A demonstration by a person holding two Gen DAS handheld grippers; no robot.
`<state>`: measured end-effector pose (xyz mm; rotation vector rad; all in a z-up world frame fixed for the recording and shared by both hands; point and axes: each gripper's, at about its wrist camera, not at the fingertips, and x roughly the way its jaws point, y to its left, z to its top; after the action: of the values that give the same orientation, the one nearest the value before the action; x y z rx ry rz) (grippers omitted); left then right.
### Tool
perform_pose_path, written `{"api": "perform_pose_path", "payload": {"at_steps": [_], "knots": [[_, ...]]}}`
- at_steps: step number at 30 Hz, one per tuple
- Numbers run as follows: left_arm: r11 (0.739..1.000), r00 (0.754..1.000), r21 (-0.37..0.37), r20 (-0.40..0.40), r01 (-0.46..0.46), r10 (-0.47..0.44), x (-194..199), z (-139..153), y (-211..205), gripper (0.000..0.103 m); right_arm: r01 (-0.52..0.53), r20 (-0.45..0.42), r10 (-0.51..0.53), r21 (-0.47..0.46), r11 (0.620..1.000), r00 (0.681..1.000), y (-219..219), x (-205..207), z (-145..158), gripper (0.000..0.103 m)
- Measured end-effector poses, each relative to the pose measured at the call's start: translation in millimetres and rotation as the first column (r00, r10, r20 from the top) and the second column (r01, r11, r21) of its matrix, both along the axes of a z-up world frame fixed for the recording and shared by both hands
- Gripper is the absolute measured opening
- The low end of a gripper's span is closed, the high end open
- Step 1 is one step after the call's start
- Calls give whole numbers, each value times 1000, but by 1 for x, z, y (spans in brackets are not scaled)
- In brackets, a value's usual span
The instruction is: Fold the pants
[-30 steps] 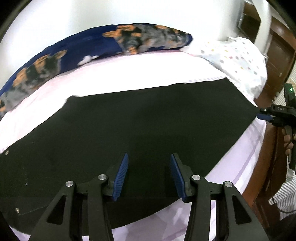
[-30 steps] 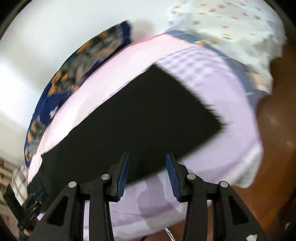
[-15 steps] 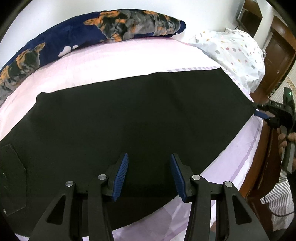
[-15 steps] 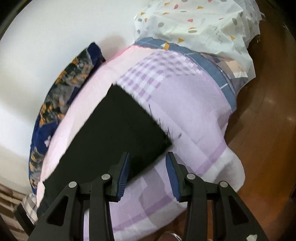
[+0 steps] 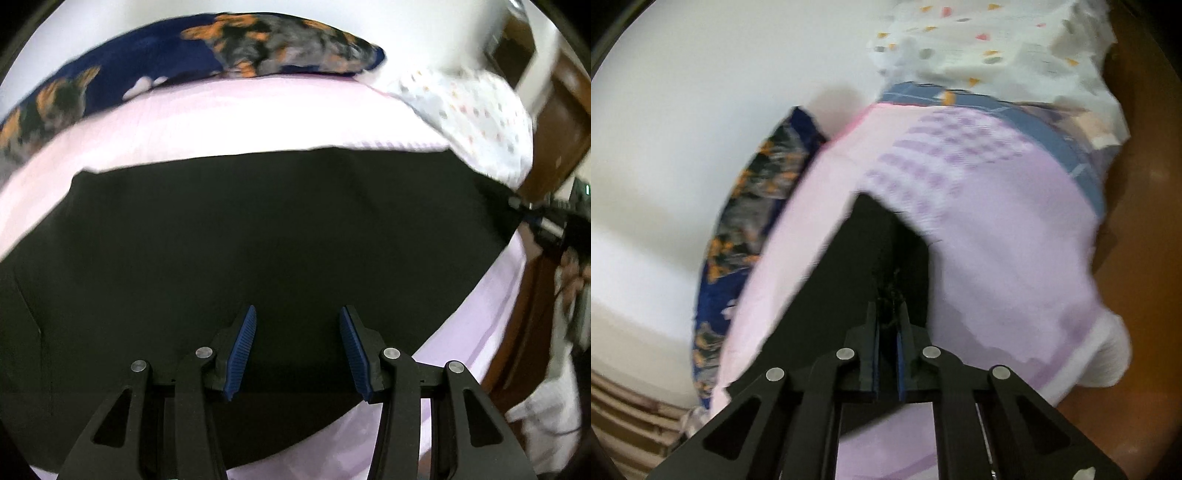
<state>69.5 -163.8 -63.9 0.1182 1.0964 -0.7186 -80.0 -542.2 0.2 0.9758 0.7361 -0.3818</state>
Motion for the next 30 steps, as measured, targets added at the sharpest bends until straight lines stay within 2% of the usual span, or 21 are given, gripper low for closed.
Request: {"api": "perform_pose_path", "payload": {"at_steps": [4,10,14,19,20,23,26,30], "knots": [[996,997,-58,8,-71,72,11,16,26,48,-134,33,134,-8,991,990,42,44,20,8],[981,985,-107,25,-165,168,20,33,75,48,-347,69,346,9,938,936,118,114,29,8],[966,976,-141,-12,-216,216,24,37,109,48,-475,75,471,48,879,879,175,148,21,8],[941,957,-178,-66,-288,281,30,35,146,48,-614,61,611,92,784,789,246,168,4,8],[937,954,-182,-77,-298,289,31,34,152,48,-646,46,644,89,758,763,262,170,1,8],[931,950,-194,-96,-310,297,34,33,161,48,-715,16,717,98,693,697,294,166,-11,8],[925,949,-221,-128,-310,287,35,31,168,48,-764,-52,768,78,640,638,318,159,-22,8],[925,953,-245,-167,-290,254,34,29,167,48,-793,-114,796,79,604,595,330,150,-36,15]]}}
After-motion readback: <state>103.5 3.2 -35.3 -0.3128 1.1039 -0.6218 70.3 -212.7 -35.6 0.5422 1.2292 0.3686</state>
